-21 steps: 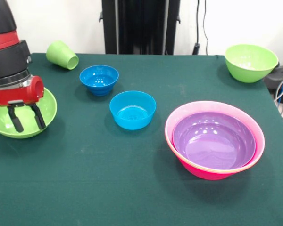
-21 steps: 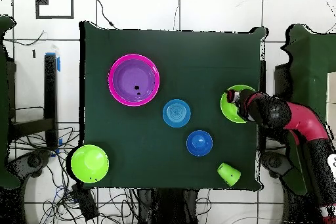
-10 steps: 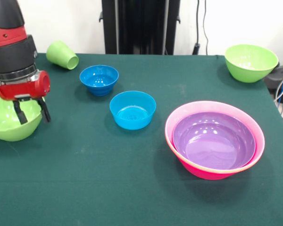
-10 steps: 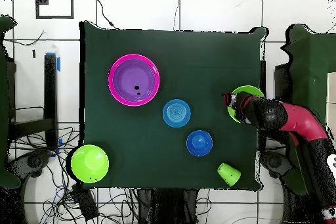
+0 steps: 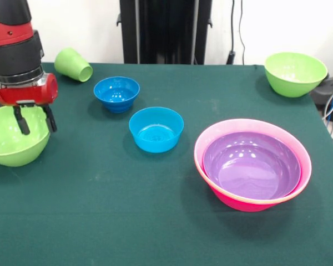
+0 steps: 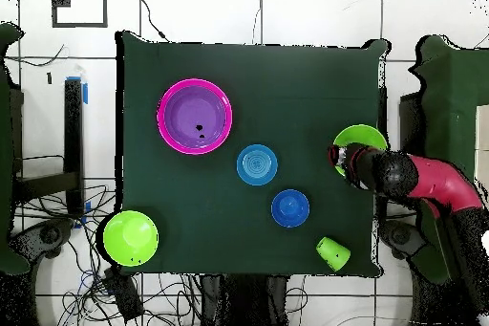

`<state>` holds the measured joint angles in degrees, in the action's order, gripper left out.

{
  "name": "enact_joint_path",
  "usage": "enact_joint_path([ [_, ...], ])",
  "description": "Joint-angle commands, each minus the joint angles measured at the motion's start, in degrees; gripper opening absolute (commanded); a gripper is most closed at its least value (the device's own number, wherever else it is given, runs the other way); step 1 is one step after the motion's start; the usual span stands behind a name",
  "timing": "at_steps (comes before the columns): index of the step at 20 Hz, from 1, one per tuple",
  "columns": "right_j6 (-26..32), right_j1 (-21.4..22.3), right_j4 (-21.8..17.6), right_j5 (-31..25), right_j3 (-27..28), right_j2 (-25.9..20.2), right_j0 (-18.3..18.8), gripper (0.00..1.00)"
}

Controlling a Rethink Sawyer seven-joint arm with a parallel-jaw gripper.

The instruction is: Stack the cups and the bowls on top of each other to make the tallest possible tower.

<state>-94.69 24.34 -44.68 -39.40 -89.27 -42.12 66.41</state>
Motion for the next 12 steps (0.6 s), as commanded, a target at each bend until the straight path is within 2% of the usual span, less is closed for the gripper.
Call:
enact_joint_path([
  [1, -8.44, -0.68, 1.09, 3.63, -3.92, 6.78, -3.56, 1.0],
  [12, -8.53, -5.36, 2.15, 9.52, -1.52, 9.55, -5.38, 1.0],
])
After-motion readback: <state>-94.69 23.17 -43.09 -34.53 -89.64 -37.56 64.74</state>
